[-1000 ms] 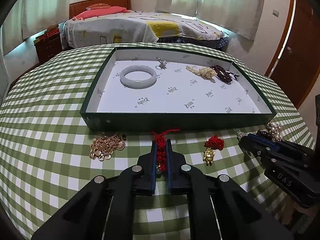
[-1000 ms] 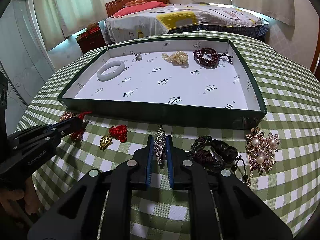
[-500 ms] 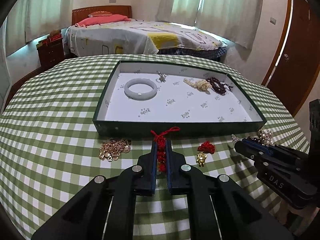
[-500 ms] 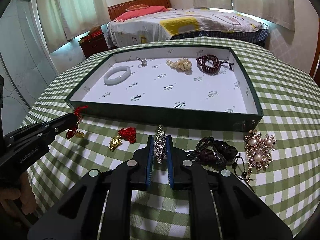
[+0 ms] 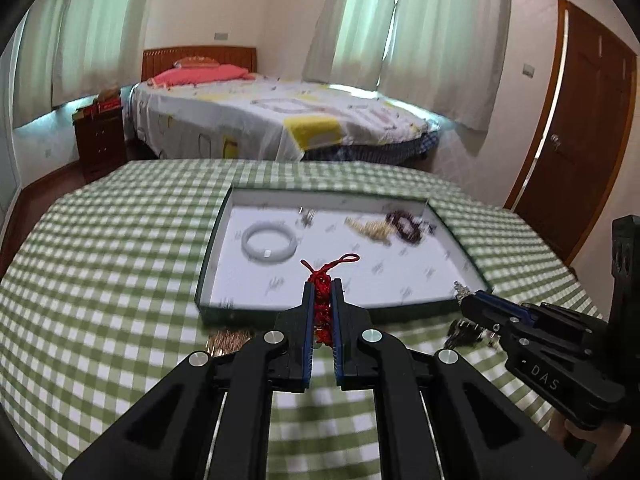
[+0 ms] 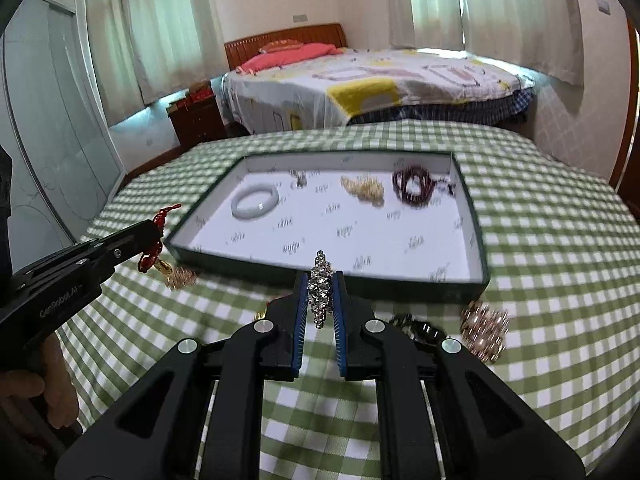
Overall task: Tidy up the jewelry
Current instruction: 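Carry the red tassel into the tray with the left gripper while the right carries the brooch in, both releasing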
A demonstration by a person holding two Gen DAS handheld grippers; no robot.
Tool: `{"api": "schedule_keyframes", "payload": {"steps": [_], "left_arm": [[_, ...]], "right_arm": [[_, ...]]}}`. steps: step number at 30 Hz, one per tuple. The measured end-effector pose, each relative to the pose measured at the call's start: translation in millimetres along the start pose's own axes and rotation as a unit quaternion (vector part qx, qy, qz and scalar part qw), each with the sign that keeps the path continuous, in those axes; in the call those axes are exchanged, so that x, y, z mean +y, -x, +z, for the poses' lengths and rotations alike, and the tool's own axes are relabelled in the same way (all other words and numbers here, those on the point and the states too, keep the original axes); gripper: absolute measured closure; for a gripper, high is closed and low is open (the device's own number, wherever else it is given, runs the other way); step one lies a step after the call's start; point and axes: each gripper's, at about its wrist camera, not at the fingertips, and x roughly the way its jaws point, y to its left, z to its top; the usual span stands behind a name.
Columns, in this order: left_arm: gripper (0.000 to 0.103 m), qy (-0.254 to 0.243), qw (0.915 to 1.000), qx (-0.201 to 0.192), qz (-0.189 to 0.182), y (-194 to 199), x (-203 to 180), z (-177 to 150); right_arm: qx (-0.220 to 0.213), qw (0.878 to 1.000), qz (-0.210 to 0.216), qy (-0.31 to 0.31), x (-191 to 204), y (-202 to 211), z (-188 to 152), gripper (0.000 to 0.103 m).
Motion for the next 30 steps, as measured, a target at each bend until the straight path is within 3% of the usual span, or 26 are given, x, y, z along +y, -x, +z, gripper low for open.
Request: {"api": "schedule_keyframes", "payload": {"steps": [7,11,21,30], "left_arm": [[0.095,-0.010,0.9992,-0.037,-0.014,-15.3,-11.9,36.3],[0.095,-0.012,0.9992,-0.034,-0.016,-41.3,-16.2,51.2],[0.095,0.005,0.9986,0.053,-0.005,-138.7,-11.4,47.4],[0.094,0.008,0.9946,0.104,0.005,-174.4,-5.8,37.1]], "right_arm": [[-0.031,0.999,-0.011,0.007,-6.9,-6.1,35.9,0.090],[-0.038,0.999,-0.019,0.008,-15.7,-23.8,54.7,0.090],[0.021,0.999,-0.037,-0.006,-51.6,-105.0,64.4,0.090],[0.075,0.996,-0.041,-0.012,-61.1,-144.7,56.7,0.090]]}}
